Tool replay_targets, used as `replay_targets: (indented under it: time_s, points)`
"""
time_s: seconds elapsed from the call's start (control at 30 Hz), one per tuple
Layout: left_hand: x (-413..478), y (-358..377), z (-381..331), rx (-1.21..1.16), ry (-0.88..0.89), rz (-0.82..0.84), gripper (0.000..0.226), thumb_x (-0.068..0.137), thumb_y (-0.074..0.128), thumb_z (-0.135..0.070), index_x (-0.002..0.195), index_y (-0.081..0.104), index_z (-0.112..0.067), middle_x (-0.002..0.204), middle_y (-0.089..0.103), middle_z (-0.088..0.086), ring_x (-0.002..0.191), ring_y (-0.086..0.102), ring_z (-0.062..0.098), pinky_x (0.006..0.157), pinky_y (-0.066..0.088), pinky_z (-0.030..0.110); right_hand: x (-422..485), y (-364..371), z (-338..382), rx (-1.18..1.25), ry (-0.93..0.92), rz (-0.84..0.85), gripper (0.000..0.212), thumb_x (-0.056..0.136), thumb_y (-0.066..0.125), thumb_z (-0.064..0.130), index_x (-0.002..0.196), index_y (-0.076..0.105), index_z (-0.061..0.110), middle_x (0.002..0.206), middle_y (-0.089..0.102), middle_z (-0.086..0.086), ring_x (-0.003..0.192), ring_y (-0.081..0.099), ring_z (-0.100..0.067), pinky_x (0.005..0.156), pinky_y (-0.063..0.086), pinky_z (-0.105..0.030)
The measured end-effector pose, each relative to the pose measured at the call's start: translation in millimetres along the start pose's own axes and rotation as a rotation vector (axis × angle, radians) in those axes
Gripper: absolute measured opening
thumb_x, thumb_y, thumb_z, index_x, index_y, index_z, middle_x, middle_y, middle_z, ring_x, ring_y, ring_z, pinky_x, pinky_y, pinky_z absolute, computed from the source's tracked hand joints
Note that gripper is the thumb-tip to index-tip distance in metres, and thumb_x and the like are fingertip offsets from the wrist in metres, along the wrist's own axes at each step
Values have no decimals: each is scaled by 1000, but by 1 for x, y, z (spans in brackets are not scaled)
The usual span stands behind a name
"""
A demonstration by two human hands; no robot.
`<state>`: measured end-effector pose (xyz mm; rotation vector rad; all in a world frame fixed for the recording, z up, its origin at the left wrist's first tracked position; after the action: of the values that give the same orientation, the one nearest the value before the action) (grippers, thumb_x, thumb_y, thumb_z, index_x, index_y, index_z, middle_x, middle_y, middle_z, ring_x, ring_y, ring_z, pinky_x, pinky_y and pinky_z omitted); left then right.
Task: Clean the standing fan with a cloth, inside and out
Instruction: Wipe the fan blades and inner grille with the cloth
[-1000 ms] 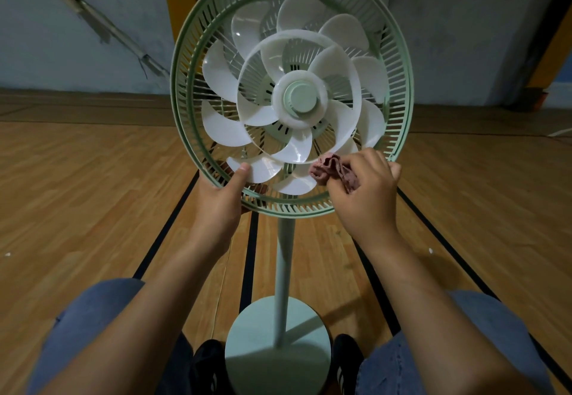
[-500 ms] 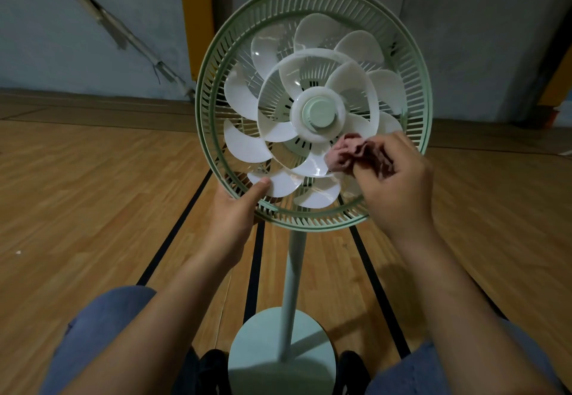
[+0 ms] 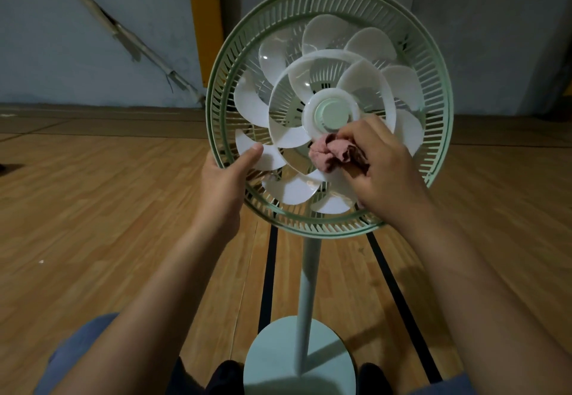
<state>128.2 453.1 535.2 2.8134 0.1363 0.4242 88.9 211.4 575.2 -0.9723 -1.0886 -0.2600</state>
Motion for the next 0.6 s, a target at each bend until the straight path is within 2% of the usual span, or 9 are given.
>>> replay_targets:
  time_s: [0.07,0.17,0.23,0.37,0.47,0.6]
  points:
    - [5,3,-1,16,-14,9,35,98,79,-19,130,66,-15,112,82,3,101,81,23,95,66,46,-4,2,-4,-21,-11,-30,27,91,67,13,118,64,13,114,53,-5,94,60,-26,69,58,-50]
    - [4,11,0,66,31,-14,33,98,78,-11,129,67,-14,113,82,3,104,80,22,98,65,49,-11,1,-9,-64,12,-45,38,84,72,-1,121,69,9,114,50,-10,94,59,-29,70,59,-51]
    - [-1,13,3,70,54,-29,37,97,79,-12,131,66,-14,117,81,4,108,79,23,102,62,52,-17,-2,-10,-67,7,-96,38,84,73,-2,121,71,7,111,50,-12,93,57,-26,70,58,-49]
    - [-19,7,8,80,96,-64,39,96,81,-18,131,64,-21,117,80,0,107,79,20,99,63,52,-25,-3,-3,-83,-69,-203,27,91,69,12,117,74,5,104,52,-14,88,54,-23,69,56,-43]
    - [-28,0,7,87,128,-65,37,98,80,-18,131,65,-18,116,80,1,107,79,20,98,64,50,-31,1,3,-99,-80,-219,27,93,71,9,119,76,6,101,53,-15,84,55,-27,67,56,-45]
    - [-30,-2,7,89,132,-80,39,98,79,-17,134,63,-13,119,78,4,107,78,21,98,64,49,-35,5,4,-92,-38,-185,37,84,76,0,119,76,12,99,52,-11,81,55,-28,63,52,-46]
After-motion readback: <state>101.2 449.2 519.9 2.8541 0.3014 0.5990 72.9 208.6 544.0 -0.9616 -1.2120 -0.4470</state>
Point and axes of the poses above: each hand's wrist, its own x-axis towards the middle knuckle, its own y-axis out of the palm, z = x × y, the point moved 1 cm from there along x, towards the middle knuckle
